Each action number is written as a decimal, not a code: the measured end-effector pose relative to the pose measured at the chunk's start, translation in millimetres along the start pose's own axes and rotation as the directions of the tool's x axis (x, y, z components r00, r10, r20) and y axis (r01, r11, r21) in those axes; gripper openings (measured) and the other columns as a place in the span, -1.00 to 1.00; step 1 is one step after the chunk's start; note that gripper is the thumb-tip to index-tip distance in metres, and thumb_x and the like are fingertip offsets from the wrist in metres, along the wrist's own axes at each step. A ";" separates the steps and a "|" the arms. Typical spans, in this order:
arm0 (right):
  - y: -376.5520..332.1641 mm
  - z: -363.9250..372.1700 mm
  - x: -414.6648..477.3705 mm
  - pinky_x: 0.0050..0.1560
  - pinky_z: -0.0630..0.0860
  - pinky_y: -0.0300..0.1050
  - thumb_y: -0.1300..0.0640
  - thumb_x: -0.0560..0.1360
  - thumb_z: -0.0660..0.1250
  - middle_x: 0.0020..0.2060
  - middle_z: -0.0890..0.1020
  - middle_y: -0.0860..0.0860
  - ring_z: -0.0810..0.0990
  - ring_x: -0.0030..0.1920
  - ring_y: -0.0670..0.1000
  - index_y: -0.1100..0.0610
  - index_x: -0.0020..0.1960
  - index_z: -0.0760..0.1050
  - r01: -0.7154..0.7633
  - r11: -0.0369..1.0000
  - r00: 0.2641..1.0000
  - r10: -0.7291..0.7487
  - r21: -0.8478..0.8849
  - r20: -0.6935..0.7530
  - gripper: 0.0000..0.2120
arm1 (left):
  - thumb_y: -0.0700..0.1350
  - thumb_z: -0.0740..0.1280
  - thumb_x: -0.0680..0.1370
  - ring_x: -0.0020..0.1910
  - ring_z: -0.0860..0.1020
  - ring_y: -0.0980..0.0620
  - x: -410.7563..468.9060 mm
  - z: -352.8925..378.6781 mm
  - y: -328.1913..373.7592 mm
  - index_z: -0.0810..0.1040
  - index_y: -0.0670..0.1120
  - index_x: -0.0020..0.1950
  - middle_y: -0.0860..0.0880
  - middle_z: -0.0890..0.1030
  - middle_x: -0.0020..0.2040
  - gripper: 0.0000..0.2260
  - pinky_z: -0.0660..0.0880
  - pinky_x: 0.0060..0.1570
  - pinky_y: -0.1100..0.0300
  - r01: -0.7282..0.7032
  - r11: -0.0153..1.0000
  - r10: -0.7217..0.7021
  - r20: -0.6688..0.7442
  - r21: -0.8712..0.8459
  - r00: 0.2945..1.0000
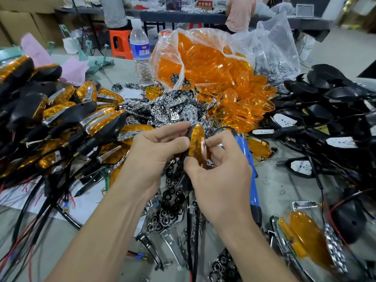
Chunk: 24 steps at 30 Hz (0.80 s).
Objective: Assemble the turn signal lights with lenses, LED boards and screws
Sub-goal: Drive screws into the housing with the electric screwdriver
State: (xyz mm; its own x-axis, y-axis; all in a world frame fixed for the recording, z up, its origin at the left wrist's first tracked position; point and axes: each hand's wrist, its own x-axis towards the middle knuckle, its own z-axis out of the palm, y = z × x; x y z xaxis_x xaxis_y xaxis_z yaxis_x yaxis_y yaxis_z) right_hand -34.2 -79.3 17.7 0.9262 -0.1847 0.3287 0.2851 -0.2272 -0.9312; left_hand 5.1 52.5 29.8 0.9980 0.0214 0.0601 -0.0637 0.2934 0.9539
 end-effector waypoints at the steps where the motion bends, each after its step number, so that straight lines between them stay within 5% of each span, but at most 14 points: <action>1: -1.1 -0.3 0.1 -0.37 0.51 0.04 0.17 0.43 0.50 -0.33 0.64 -0.04 0.55 -0.36 0.05 0.00 -0.07 0.37 0.012 1.000 1.000 -0.012 -0.001 0.000 -0.71 | -0.25 0.54 0.28 -0.03 0.73 0.00 -0.3 0.2 0.7 0.79 -0.04 0.00 -0.13 0.76 0.00 -0.69 0.62 -0.05 0.27 -0.014 1.000 0.015 0.012 -0.010 1.000; 9: -0.4 -4.6 3.3 -0.38 0.45 -0.04 0.19 0.47 0.52 -0.34 0.63 -0.01 0.49 -0.36 -0.02 0.00 -0.11 0.39 0.010 0.994 1.000 -0.011 0.105 0.014 -0.71 | -0.10 0.54 0.42 0.15 0.69 0.03 -2.3 9.5 -2.4 0.74 0.05 0.16 -0.03 0.75 0.12 -0.69 0.57 0.20 0.12 0.066 0.994 -0.072 0.072 0.092 0.995; 13: 2.0 -0.9 -0.5 -0.34 0.54 0.15 0.11 0.50 0.51 -0.33 0.64 0.03 0.55 -0.31 0.15 0.03 -0.11 0.42 0.024 0.998 0.999 -0.022 0.058 -0.031 -0.76 | -0.01 0.45 0.49 0.08 0.71 0.02 -6.0 14.0 -5.1 0.74 0.18 0.09 0.00 0.75 0.05 -0.79 0.59 0.10 0.14 -0.015 0.981 -0.006 0.109 0.192 0.994; 17: 3.3 -3.6 2.6 -0.24 0.60 0.10 0.03 0.51 0.49 -0.27 0.68 -0.08 0.61 -0.30 -0.03 -0.04 -0.05 0.52 0.095 0.986 0.995 -0.093 -0.135 0.023 -0.86 | 0.01 0.42 0.54 -0.02 0.70 0.03 -7.5 15.2 -8.0 0.68 0.09 0.08 0.00 0.73 -0.05 -0.86 0.64 0.03 0.11 -0.046 0.975 0.014 0.147 0.219 0.989; 21: 3.2 -18.4 18.5 -0.05 0.69 -0.11 0.14 0.47 0.50 -0.11 0.77 -0.11 0.75 -0.07 -0.07 -0.07 0.03 0.73 -0.115 0.966 0.989 0.091 0.233 0.113 -0.82 | -0.03 0.38 0.52 0.08 0.69 0.02 -1.7 9.4 -5.0 0.76 0.09 0.01 -0.01 0.75 0.06 -0.83 0.58 0.19 -0.03 0.031 0.999 -0.034 0.081 0.044 0.996; 24: 7.4 -18.8 19.5 0.00 0.70 0.22 0.01 0.55 0.43 -0.11 0.77 0.01 0.75 -0.03 0.12 -0.04 0.02 0.71 -0.268 0.942 0.947 0.219 0.203 0.237 -0.89 | -0.05 0.34 0.56 0.15 0.69 -0.02 -2.5 7.4 -2.3 0.75 0.05 0.08 -0.09 0.71 0.22 -0.79 0.63 0.02 0.15 0.044 0.998 -0.035 0.206 -0.043 0.978</action>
State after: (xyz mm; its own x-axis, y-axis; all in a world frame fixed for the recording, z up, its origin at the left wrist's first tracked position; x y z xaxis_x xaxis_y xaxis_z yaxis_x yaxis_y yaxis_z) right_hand -18.7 -102.6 20.2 0.9975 0.0017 0.0703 0.0702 0.0297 -0.9971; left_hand 2.9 44.7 29.6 0.9787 -0.1864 0.0864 -0.0194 0.3346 0.9422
